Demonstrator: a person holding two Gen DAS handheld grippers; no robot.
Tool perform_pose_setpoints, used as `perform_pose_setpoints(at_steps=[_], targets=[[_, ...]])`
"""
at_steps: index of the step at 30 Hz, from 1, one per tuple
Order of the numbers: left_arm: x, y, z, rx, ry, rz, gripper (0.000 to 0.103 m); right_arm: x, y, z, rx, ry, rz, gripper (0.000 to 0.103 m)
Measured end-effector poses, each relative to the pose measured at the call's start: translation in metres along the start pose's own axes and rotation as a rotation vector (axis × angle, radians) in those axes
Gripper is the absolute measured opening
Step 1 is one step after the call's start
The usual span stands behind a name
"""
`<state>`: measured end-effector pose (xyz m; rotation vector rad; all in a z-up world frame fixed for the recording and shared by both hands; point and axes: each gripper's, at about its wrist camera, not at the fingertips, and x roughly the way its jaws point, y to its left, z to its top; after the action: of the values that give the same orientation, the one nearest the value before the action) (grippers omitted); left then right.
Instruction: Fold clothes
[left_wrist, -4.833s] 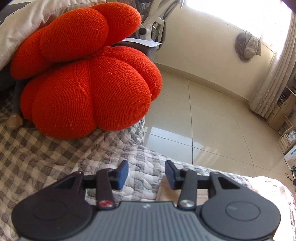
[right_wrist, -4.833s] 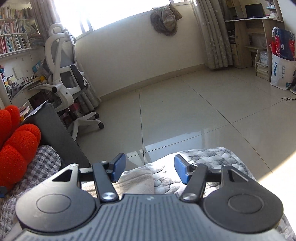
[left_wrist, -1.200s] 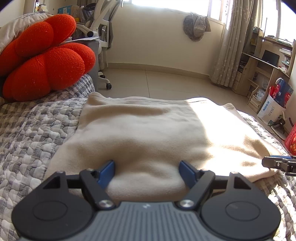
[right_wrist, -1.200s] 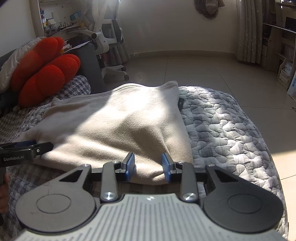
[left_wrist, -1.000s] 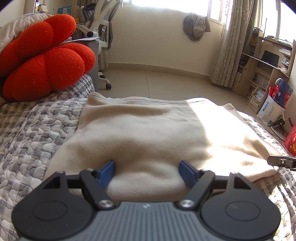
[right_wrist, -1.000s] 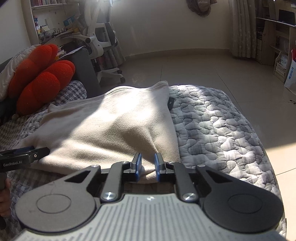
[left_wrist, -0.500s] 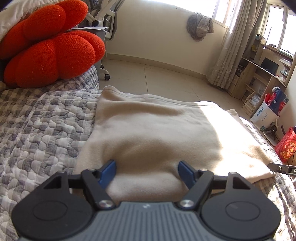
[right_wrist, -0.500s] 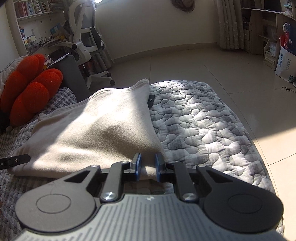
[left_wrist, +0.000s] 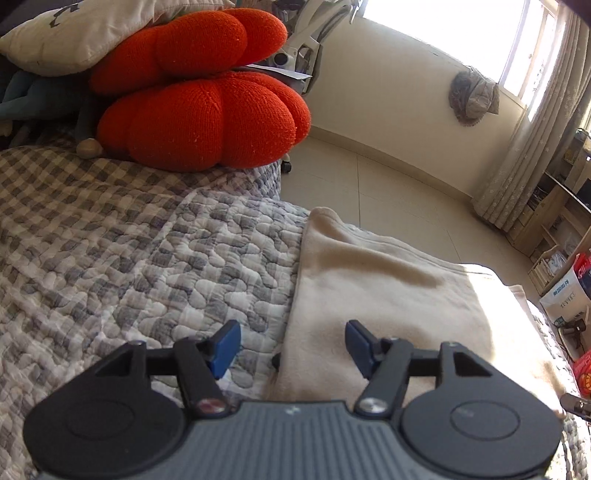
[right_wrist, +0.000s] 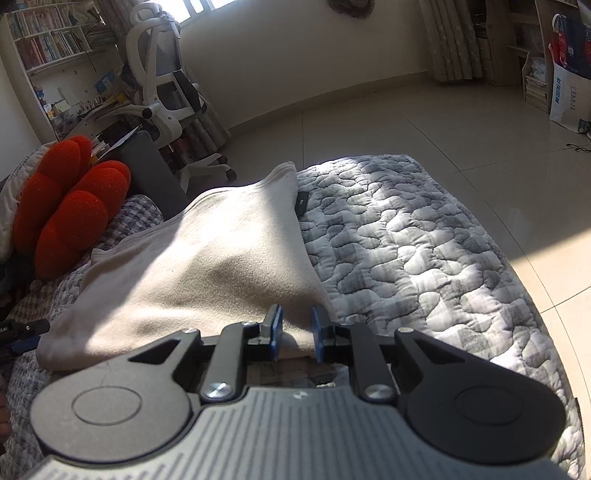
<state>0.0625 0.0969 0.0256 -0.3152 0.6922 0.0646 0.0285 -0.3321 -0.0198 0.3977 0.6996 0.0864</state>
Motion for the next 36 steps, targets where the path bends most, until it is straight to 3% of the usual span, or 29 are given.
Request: perform_pose_setpoints(at_steps=[2,4,7,10,13,14,17,22,25,28,32,36], targets=[[-0.003,0.005,0.002,-0.037,-0.018,0.006,0.064,-0.006,0.001,0.002,0.017,-0.043,-0.006,0.031],[-0.008,0.0,0.002,-0.042,-0.043,-0.01,0.064,-0.01,0.006,0.004,0.004,-0.08,-0.02,0.032],[-0.013,-0.022,-0.003,0.015,-0.085,-0.051,0.065,-0.008,0.019,0.004,-0.001,-0.099,0.031,0.032],[-0.008,-0.049,-0.015,0.109,-0.087,-0.102,0.067,0.0,0.048,-0.001,-0.081,-0.083,0.096,0.032],[0.012,-0.065,-0.028,0.187,-0.035,-0.08,0.068,0.016,0.07,-0.008,-0.085,-0.012,0.227,0.032],[0.02,-0.069,-0.033,0.211,-0.015,-0.068,0.068,0.02,0.076,-0.011,-0.1,0.008,0.23,0.032],[0.023,-0.067,-0.035,0.211,-0.004,-0.072,0.069,0.03,0.09,-0.016,-0.174,0.03,0.157,0.031],[0.006,-0.062,-0.029,0.181,-0.02,-0.079,0.069,0.019,0.096,-0.015,-0.192,-0.033,0.146,0.032],[0.006,-0.073,-0.035,0.218,-0.024,-0.084,0.07,0.033,0.105,-0.02,-0.226,-0.007,0.13,0.042],[0.019,-0.082,-0.046,0.238,-0.003,-0.052,0.073,0.045,0.12,-0.023,-0.322,-0.007,0.085,0.044],[0.013,-0.087,-0.038,0.207,-0.03,-0.03,0.074,0.039,0.124,-0.019,-0.245,-0.033,0.105,0.046],[0.018,-0.094,-0.039,0.222,-0.016,-0.017,0.074,0.051,0.144,-0.033,-0.396,-0.007,0.026,0.049]])
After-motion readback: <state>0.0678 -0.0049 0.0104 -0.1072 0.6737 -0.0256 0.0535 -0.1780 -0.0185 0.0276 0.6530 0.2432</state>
